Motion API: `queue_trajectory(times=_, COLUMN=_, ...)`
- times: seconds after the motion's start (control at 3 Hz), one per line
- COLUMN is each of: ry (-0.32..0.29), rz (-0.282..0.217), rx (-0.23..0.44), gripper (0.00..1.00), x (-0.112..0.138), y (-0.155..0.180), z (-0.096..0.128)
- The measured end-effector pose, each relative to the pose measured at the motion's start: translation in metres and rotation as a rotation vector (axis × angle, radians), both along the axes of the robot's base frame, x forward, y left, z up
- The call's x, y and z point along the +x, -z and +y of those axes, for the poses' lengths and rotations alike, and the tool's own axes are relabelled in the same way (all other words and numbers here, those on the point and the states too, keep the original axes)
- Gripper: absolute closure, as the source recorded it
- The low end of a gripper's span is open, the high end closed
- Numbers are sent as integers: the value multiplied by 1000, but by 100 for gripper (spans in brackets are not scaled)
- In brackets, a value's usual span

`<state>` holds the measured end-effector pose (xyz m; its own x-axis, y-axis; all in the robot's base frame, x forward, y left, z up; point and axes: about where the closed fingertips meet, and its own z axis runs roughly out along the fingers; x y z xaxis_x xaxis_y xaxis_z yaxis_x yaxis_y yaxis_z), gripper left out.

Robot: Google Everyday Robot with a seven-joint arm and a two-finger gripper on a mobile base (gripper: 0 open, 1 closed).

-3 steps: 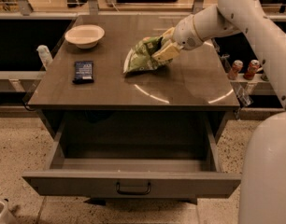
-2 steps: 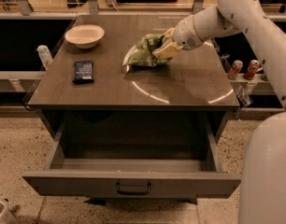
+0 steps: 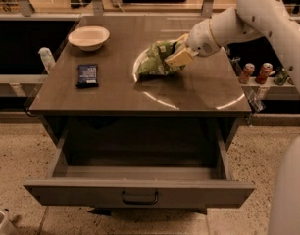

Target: Place green jalapeno chip bag into top drawer

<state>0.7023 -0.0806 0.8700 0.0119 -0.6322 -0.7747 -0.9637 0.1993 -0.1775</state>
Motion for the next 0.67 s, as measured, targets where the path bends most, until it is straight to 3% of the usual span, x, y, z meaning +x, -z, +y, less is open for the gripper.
queue_trajectory(times=0.33, ry=34, rz=-1, rx=62, gripper=100, x=-46, y=-19, z=-9)
queue_trajectory(times=0.67, ry=123, rz=-13, rx=131, gripper=100, x=-85, y=-31, z=-12)
